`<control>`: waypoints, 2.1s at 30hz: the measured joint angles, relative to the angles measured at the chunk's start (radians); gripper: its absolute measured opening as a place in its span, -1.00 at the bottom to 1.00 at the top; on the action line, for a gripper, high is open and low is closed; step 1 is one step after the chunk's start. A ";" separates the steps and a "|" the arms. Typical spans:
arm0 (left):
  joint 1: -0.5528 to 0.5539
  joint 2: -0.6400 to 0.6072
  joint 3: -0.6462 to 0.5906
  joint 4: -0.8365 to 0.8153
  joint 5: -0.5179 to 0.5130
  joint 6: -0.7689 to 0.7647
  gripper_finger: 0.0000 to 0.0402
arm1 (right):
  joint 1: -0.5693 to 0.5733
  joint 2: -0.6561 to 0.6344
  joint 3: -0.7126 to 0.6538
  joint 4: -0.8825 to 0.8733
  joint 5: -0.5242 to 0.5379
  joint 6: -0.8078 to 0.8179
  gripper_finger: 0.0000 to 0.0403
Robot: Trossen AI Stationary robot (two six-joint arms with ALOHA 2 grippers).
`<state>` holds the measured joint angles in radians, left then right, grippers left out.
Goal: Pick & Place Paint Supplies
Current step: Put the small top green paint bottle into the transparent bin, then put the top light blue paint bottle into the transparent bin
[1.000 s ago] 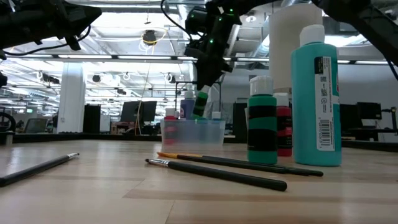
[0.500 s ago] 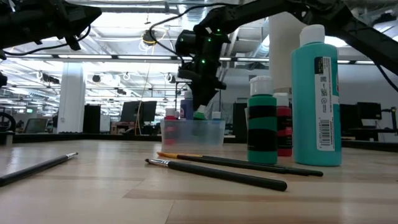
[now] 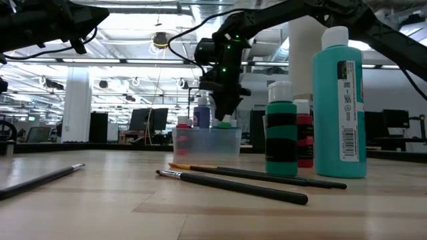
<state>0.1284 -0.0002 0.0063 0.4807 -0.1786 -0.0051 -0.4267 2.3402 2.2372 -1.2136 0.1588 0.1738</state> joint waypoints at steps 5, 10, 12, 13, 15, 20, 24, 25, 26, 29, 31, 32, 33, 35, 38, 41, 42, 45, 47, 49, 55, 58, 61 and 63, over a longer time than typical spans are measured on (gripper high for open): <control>0.000 0.000 0.000 0.000 0.000 0.000 -0.99 | -0.014 0.001 0.000 0.002 -0.001 0.000 -0.49; 0.000 0.000 0.000 0.000 0.000 0.000 -0.99 | -0.016 0.006 0.000 0.000 -0.001 0.000 -0.49; 0.000 0.000 0.000 0.000 0.000 0.000 -0.99 | -0.015 0.006 0.000 0.015 -0.001 0.000 -0.49; 0.000 0.000 0.000 0.000 0.000 0.000 -0.99 | -0.015 0.006 0.000 0.026 -0.001 0.000 -0.49; 0.000 0.000 0.000 0.000 0.000 0.000 -0.99 | -0.016 0.006 0.000 0.037 0.001 0.000 -0.47; 0.000 0.000 0.000 0.000 0.000 0.000 -0.99 | -0.022 0.006 0.000 0.045 0.012 0.001 -0.20; 0.000 0.000 0.000 0.000 0.000 0.000 -0.99 | -0.021 0.006 0.000 0.065 0.015 0.000 -0.10; 0.000 0.000 0.000 0.000 0.000 0.000 -0.99 | -0.021 0.006 0.000 0.072 0.015 0.000 -0.09; 0.000 0.000 0.000 0.000 0.000 0.000 -0.99 | -0.021 0.006 0.000 0.077 0.015 -0.001 -0.08; 0.000 0.000 0.000 0.000 0.000 0.000 -0.99 | -0.023 0.006 0.000 0.078 0.013 -0.044 -0.08; 0.000 0.000 0.000 0.000 0.000 0.000 -0.99 | -0.024 0.002 0.000 0.076 0.014 -0.050 -0.09; 0.000 0.000 0.000 0.000 0.000 0.000 -0.99 | -0.024 -0.003 0.006 0.063 0.015 -0.051 -0.10; 0.000 0.000 0.000 0.000 0.000 0.000 -0.99 | -0.025 -0.010 0.016 0.055 0.015 -0.053 -0.11; 0.000 0.000 0.000 0.000 0.000 0.000 -0.99 | -0.025 -0.033 0.041 0.041 0.015 -0.059 -0.12; 0.000 0.000 0.000 0.000 0.000 0.000 -0.99 | -0.016 -0.080 0.069 -0.006 0.010 -0.053 -0.13; 0.000 0.000 0.000 0.000 0.000 0.000 -0.99 | 0.009 -0.131 0.069 -0.093 0.008 -0.009 -0.13; 0.000 0.000 0.000 0.000 0.000 0.000 -0.99 | 0.020 -0.146 0.068 -0.129 0.007 0.024 -0.13; 0.000 0.000 0.000 0.000 0.000 0.000 -0.99 | 0.061 -0.172 0.069 -0.236 0.008 0.135 -0.13; 0.000 0.000 0.000 0.000 0.000 0.000 -0.99 | 0.095 -0.174 0.059 -0.309 0.008 0.194 -0.13; 0.000 0.000 0.000 0.000 0.000 0.000 -0.99 | 0.135 -0.173 0.030 -0.363 0.018 0.255 -0.12; 0.000 0.000 0.000 0.000 0.000 0.000 -0.99 | 0.274 -0.235 -0.145 -0.354 -0.002 0.370 -0.07; 0.000 0.000 0.000 0.000 0.000 0.000 -0.99 | 0.329 -0.330 -0.267 -0.361 -0.002 0.481 -0.04; 0.000 0.000 0.000 0.000 0.000 0.000 -0.99 | 0.378 -0.439 -0.394 -0.357 0.000 0.633 -0.01; 0.000 0.000 0.000 0.000 0.000 0.000 -0.99 | 0.409 -0.512 -0.481 -0.360 0.000 0.722 0.01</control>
<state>0.1284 -0.0002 0.0063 0.4808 -0.1786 -0.0053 -0.0181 1.8277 1.7559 -1.5738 0.1588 0.8955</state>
